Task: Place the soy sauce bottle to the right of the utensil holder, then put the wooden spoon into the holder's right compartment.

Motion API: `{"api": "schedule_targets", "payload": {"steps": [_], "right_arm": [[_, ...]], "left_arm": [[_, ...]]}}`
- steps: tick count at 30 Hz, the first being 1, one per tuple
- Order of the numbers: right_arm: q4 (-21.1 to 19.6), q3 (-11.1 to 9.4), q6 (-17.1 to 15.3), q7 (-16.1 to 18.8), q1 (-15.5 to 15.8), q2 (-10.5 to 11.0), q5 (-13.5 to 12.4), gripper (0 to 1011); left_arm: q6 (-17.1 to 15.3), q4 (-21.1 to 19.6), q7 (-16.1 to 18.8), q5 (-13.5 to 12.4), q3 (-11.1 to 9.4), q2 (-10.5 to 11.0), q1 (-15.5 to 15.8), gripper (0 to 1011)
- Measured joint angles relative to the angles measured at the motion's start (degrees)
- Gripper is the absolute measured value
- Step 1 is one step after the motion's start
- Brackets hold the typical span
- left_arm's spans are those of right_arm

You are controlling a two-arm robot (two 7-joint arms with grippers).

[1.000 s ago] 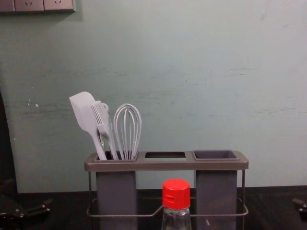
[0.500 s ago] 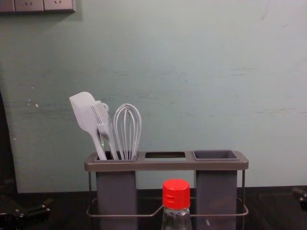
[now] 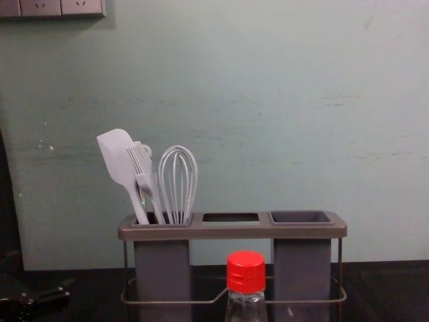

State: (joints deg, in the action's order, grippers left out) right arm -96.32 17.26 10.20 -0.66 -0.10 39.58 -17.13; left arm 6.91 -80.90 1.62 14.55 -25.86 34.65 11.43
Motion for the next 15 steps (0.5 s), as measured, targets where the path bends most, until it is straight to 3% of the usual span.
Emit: {"api": "schedule_targets", "payload": {"steps": [15], "right_arm": [[-8.4,-5.9,0.9,8.6,9.2,4.8,-7.8,1003]], "left_arm": [[0.0,0.0,0.0,0.0,0.0,0.0,0.0,1005]]}}
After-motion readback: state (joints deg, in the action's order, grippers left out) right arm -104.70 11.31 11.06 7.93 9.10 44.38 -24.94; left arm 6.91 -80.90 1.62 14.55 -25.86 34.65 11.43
